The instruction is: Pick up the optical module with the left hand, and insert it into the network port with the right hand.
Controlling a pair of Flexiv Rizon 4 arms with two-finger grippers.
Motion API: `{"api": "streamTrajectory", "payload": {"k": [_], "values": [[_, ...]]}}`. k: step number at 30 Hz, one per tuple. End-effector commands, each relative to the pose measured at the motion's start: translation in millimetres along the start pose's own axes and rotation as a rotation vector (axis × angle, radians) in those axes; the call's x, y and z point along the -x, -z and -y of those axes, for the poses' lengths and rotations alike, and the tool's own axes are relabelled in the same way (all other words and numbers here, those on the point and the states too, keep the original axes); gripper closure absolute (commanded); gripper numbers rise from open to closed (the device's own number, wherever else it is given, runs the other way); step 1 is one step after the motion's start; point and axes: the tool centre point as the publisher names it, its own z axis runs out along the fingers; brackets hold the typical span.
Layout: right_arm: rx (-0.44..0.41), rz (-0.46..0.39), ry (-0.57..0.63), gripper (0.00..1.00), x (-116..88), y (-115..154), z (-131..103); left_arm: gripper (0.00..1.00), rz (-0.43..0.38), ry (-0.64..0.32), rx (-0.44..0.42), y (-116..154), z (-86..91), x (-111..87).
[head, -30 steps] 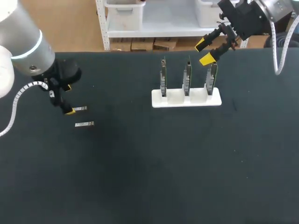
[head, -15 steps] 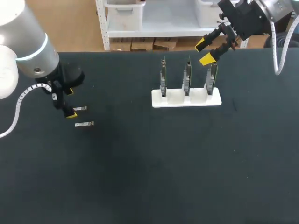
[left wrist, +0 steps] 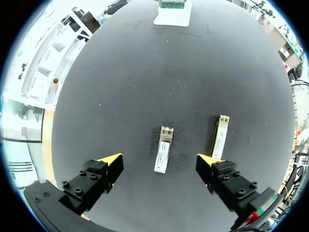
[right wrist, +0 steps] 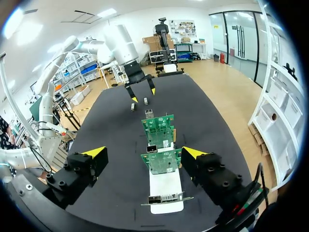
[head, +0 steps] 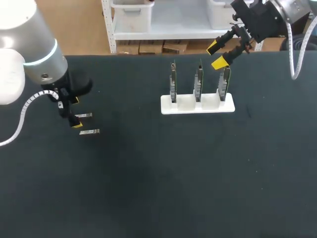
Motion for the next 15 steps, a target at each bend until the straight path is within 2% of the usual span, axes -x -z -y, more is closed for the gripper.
{"api": "streamTrajectory", "payload": {"k": [1, 15], "values": [[-0.002, 0.000, 0.000, 0.00, 0.1, -0.2, -0.6, 0.00, -0.014, -0.001, -0.007, -3.0, -3.9, 3.6], [-0.002, 0.000, 0.000, 0.00, 0.1, -0.2, -0.6, 0.00, -0.037, -0.012, -0.006, -6.7, -3.5, 3.8]]}}
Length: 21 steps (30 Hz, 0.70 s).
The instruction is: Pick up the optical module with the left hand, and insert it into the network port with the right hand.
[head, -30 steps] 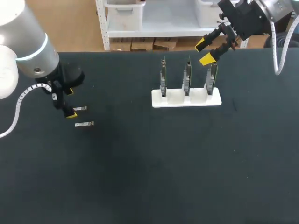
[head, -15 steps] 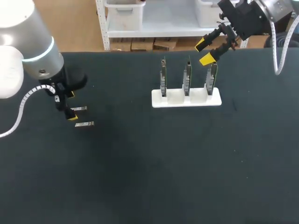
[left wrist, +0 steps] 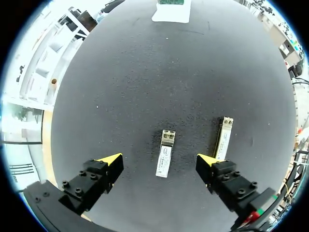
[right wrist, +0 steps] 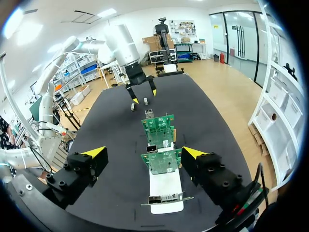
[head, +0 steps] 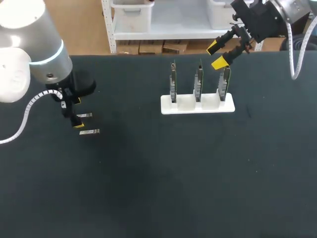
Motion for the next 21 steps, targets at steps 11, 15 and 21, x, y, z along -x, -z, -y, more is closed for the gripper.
{"api": "streamTrajectory", "payload": {"k": [11, 15, 21], "values": [[-0.002, 0.000, 0.000, 0.00, 0.1, -0.2, -0.6, 0.00, -0.050, 0.033, -0.014, -5.9, -3.2, -5.4], [-0.002, 0.000, 0.000, 0.00, 0.1, -0.2, -0.6, 0.00, -0.057, 0.032, -0.019, -6.2, -3.7, -4.5], [-0.002, 0.000, 0.000, 0.00, 0.1, -0.2, -0.6, 0.00, -0.077, 0.023, -0.036, -8.6, -3.4, -3.6]]}}
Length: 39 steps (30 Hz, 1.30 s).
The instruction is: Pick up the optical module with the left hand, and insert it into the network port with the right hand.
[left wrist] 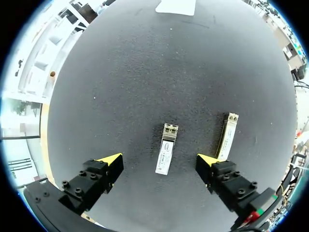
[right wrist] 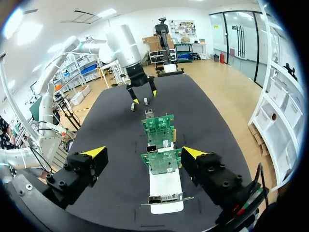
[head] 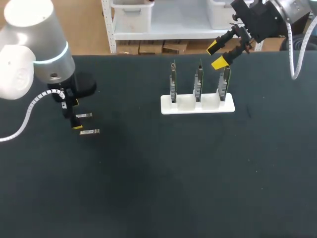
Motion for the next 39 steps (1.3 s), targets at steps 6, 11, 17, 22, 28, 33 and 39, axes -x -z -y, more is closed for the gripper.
{"api": "streamTrajectory", "payload": {"k": [6, 11, 17, 22, 28, 33, 39], "values": [[-0.002, 0.000, 0.000, 0.00, 0.0, -0.2, -0.6, 0.00, -0.029, -0.029, -0.038, -5.5, -2.5, 4.2], [-0.002, 0.000, 0.000, 0.00, 0.0, -0.2, -0.6, 0.00, -0.031, -0.029, -0.051, -5.5, -1.9, 4.0], [-0.002, 0.000, 0.000, 0.00, 0.0, -0.2, -0.6, 0.00, -0.035, -0.020, -0.068, -6.3, -0.8, 1.8], [-0.002, 0.000, 0.000, 0.00, 0.0, -0.2, -0.6, 0.00, -0.035, -0.022, -0.071, -6.1, -0.3, 1.2], [-0.002, 0.000, 0.000, 0.00, 0.0, -0.2, -0.6, 0.66, -0.018, -0.031, -0.073, -4.6, 1.0, 0.6], [-0.002, 0.000, 0.000, 0.00, 0.0, -0.2, -0.6, 1.00, -0.013, -0.029, -0.076, -4.7, 1.5, 0.5], [-0.002, 0.000, 0.000, 0.00, 0.0, -0.2, -0.6, 1.00, -0.011, -0.024, -0.077, -4.8, 2.5, -0.7]]}}
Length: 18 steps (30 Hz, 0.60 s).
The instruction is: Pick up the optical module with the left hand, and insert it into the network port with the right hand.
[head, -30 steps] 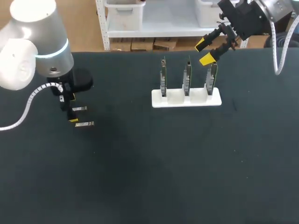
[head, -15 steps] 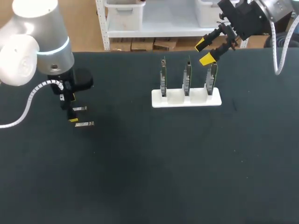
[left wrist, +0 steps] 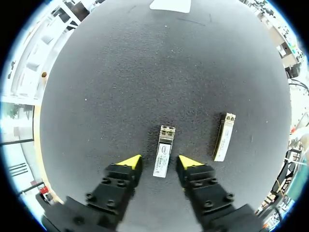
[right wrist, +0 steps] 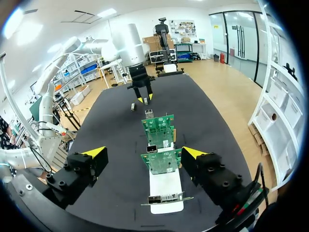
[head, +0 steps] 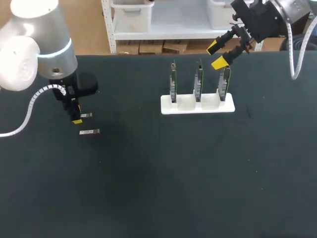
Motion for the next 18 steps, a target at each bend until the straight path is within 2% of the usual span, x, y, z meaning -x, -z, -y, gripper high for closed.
{"api": "streamTrajectory", "payload": {"k": [1, 8, 13, 18], "values": [[-0.002, 0.000, 0.000, 0.00, 0.0, -0.2, -0.6, 1.00, 0.005, -0.001, 0.000, -1.4, 0.1, -2.1], [-0.002, 0.000, 0.000, 0.00, 0.0, -0.2, -0.6, 1.00, 0.035, 0.008, -0.008, 0.5, 2.1, -2.6], [-0.002, 0.000, 0.000, 0.00, 0.0, -0.2, -0.6, 1.00, 0.187, 0.056, -0.057, 19.4, -1.6, 2.3], [-0.002, 0.000, 0.000, 0.00, 0.0, -0.2, -0.6, 1.00, 0.353, 0.074, -0.073, 55.1, -6.8, 16.9]]}}
